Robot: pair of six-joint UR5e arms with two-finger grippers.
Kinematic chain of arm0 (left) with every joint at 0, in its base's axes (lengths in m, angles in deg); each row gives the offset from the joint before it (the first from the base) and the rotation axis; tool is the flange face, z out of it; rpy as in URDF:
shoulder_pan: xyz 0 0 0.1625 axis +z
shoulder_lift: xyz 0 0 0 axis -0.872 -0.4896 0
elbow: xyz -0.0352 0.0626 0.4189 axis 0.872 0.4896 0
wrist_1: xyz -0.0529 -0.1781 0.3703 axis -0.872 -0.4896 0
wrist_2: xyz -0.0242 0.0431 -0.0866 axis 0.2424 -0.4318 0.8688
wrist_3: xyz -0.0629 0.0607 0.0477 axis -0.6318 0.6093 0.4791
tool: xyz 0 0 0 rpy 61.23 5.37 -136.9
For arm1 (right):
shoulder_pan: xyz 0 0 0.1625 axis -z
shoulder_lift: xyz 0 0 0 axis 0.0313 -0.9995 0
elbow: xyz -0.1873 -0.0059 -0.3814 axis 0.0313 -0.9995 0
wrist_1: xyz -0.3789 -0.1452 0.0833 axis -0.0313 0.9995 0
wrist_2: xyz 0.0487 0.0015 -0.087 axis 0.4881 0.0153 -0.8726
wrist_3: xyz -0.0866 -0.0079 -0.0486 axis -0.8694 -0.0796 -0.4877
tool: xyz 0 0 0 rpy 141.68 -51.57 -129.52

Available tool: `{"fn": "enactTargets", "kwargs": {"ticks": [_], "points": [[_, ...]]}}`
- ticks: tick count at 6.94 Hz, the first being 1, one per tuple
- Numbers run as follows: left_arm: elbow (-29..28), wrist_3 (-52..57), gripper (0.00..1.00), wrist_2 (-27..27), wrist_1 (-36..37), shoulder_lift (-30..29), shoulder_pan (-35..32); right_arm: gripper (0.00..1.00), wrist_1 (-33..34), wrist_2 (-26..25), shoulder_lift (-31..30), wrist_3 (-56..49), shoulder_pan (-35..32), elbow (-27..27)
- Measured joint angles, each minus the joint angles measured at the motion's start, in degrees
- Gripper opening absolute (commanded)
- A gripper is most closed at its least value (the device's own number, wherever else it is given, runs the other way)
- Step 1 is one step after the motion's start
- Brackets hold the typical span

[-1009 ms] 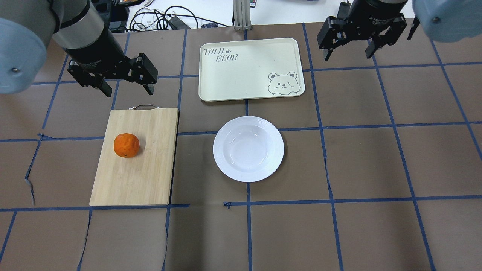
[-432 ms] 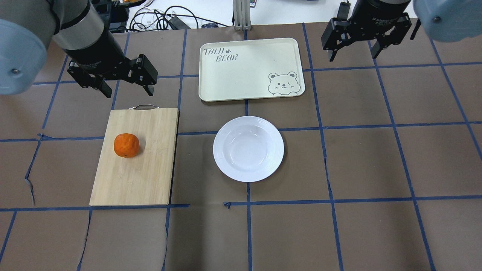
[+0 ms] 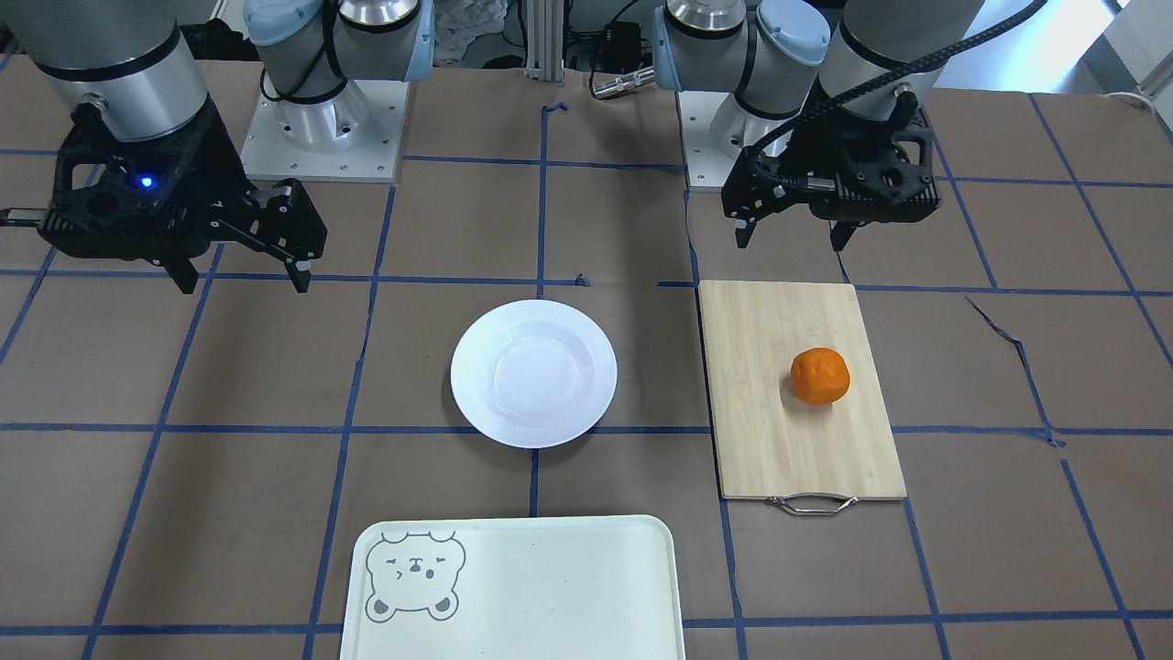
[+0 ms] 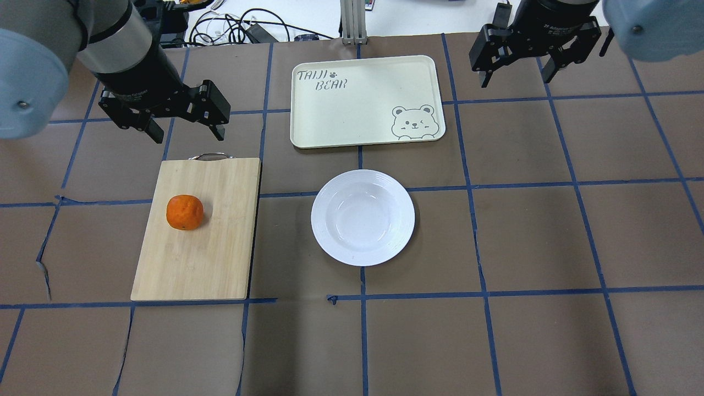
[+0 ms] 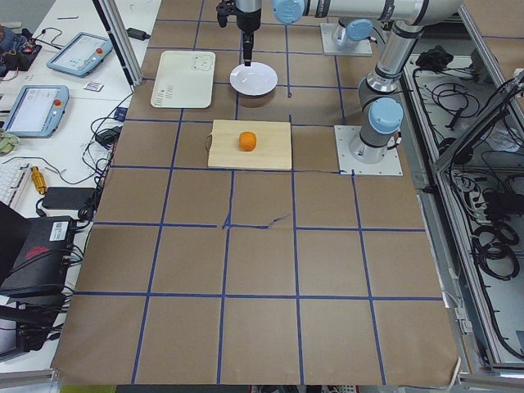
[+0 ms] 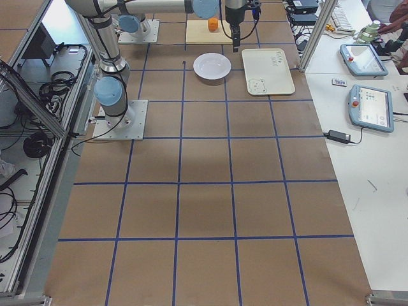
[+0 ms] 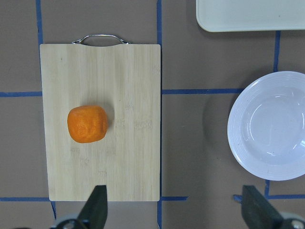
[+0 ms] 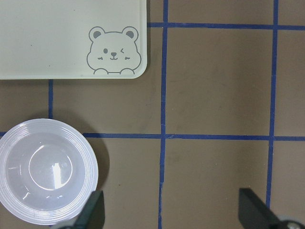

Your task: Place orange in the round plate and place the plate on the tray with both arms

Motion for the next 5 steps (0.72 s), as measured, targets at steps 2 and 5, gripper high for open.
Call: {"fn": "enactTargets", "kwargs": {"ticks": [2,5], "points": [[0.1,0.0,1.00,-0.1,0.0,0.0,0.1,1.00,0.0,0.0,0.0,0.1,0.0,0.0],[-0.2,1.4,1.00,-0.2,0.5,-5.2,6.4,1.00,0.0,0.0,0.0,-0.1,0.0,0.0]]}}
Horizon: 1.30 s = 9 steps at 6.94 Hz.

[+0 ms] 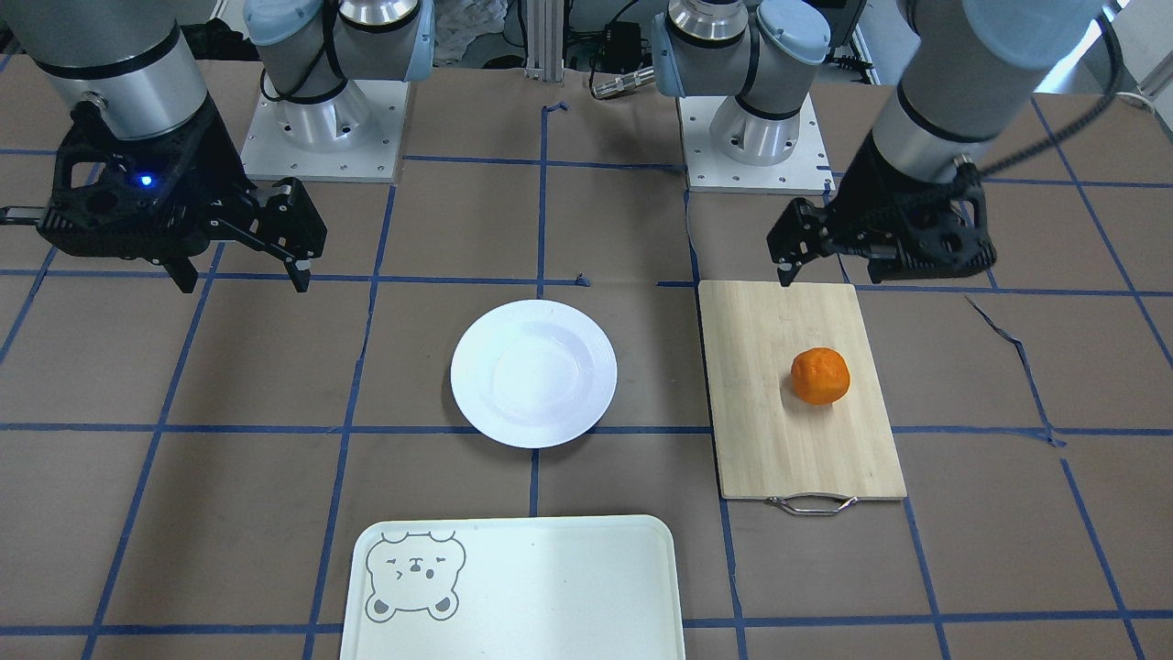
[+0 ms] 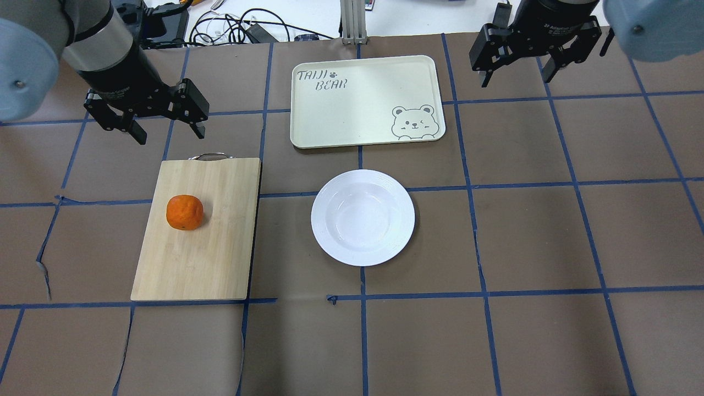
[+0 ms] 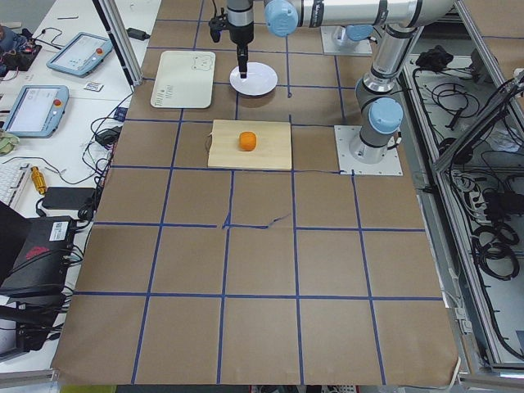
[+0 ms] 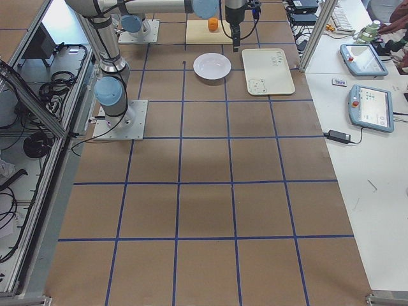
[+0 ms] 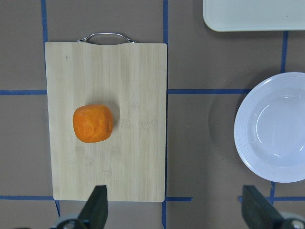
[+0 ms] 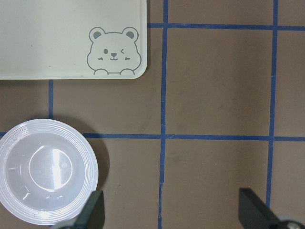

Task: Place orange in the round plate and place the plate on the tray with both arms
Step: 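Lower the left gripper onto the orange on the bamboo board and close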

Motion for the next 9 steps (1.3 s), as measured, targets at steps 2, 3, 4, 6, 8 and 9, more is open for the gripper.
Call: {"fn": "enactTargets", "kwargs": {"ticks": [2,3,4,6,8,9], "points": [[0.5,2.1,1.00,-1.4,6.5,-9.9,2.6,1.00,0.0,0.0,0.0,0.0,0.0,0.0],[0.8,3.9,1.00,-4.6,9.3,-14.6,3.0,1.00,-0.1,0.0,0.0,0.0,0.0,0.1],[1.4,4.8,1.00,-7.1,10.1,-18.0,3.4,1.00,-0.1,0.0,0.0,0.1,0.0,0.5],[4.1,5.3,1.00,-8.3,8.9,-22.1,4.5,1.00,0.0,0.0,0.0,0.0,0.0,1.5],[4.9,4.8,0.65,-5.2,4.0,-23.4,5.9,1.00,0.0,0.0,0.0,-0.1,0.0,1.7],[4.9,4.7,0.17,-4.0,1.6,-23.5,6.7,1.00,0.0,0.0,0.0,-0.1,0.0,1.7]]}}
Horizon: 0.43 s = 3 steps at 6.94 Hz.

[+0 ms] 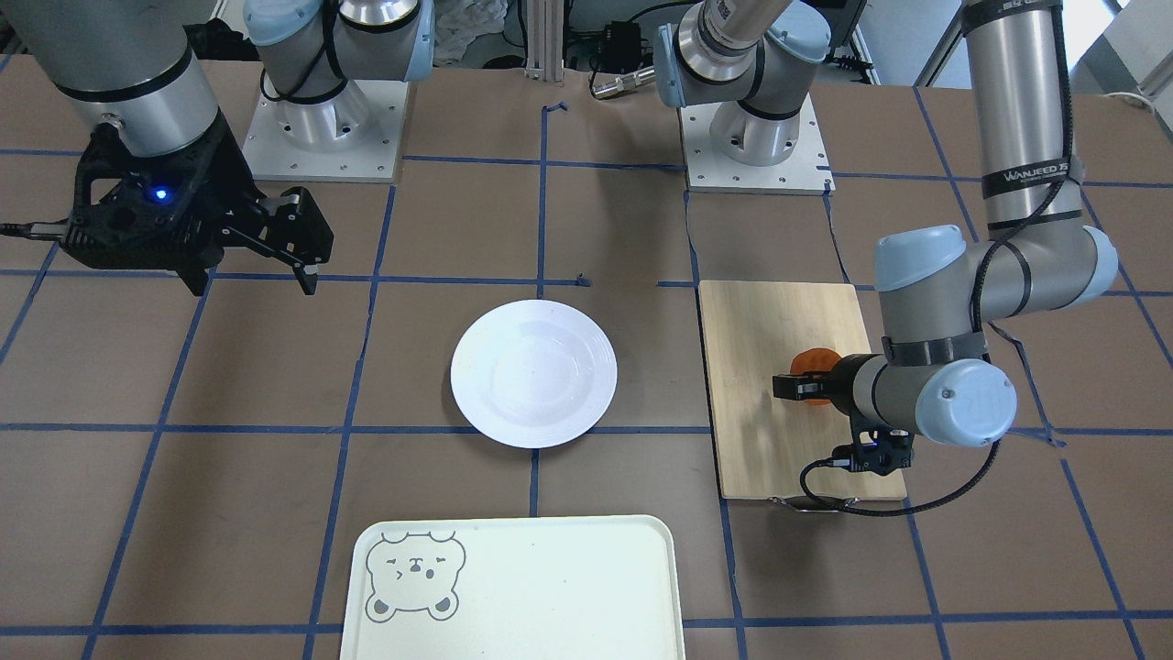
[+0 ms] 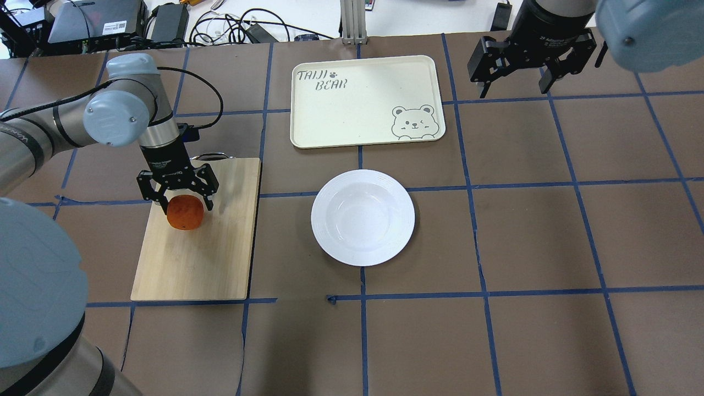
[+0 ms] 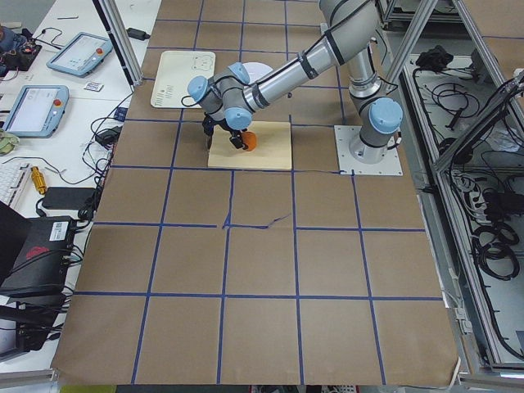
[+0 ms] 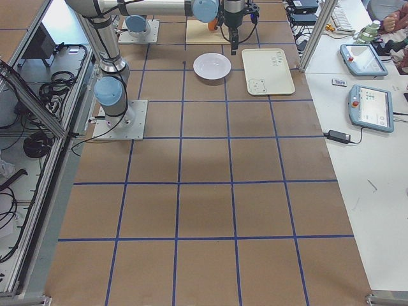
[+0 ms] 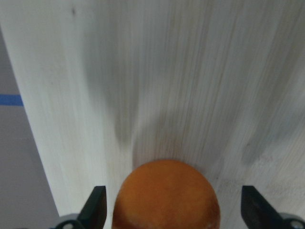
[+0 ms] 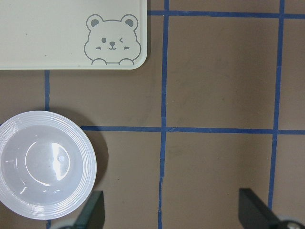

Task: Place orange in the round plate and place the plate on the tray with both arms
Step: 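Lower the left gripper onto the orange on the bamboo board and close, then carry the orange with the left gripper and set it in the white plate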

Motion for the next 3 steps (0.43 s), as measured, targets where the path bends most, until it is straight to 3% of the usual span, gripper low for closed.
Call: {"fn": "enactTargets", "kwargs": {"ticks": [1,3], "points": [[-0.1,0.0,0.00,0.6,-1.1,0.0,0.5,1.00,0.0,0.0,0.0,0.0,0.0,0.0],[-1.0,-0.6,0.00,1.1,-1.3,0.7,0.5,1.00,0.0,0.0,0.0,0.0,0.0,0.0]]}}
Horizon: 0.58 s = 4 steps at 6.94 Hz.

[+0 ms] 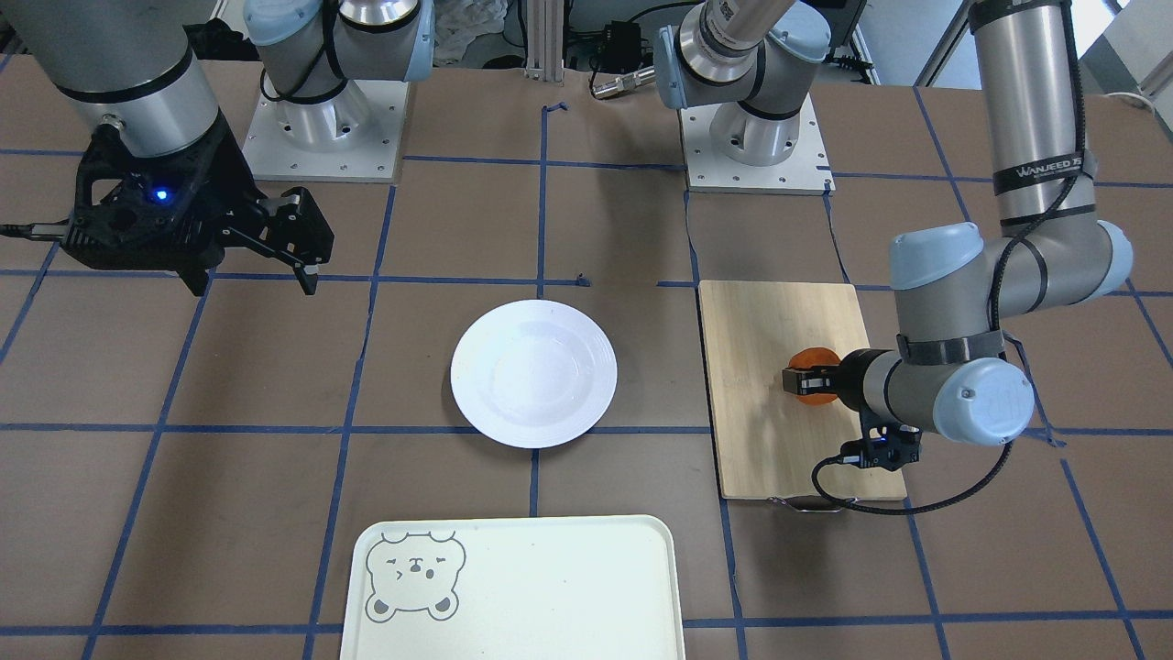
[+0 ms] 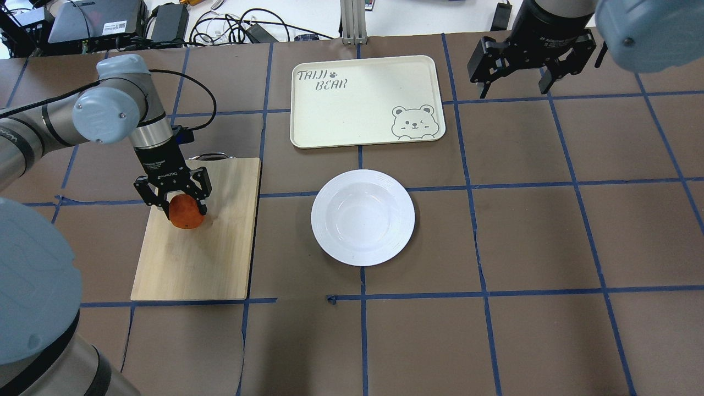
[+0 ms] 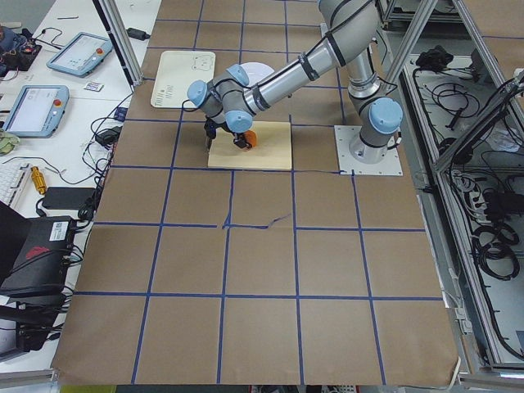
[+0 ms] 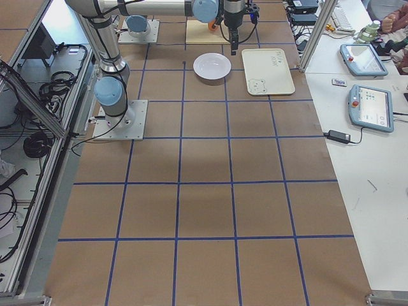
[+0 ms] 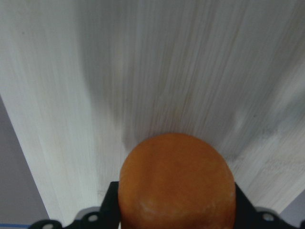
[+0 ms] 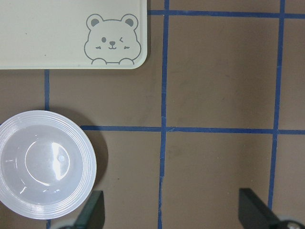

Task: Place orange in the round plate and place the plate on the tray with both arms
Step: 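Carry the orange with the left gripper and set it in the white plate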

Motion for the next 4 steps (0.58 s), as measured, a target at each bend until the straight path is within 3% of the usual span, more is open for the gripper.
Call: {"fn": "enactTargets", "kwargs": {"ticks": [2,4], "points": [[-3.5,-3.1,0.00,5.9,-3.2,1.4,-2.9,1.00,0.0,0.0,0.0,0.1,0.0,0.0],[-5.2,-11.9,0.00,14.4,-3.6,2.7,-12.9,1.00,0.0,0.0,0.0,0.1,0.0,0.0]]}}
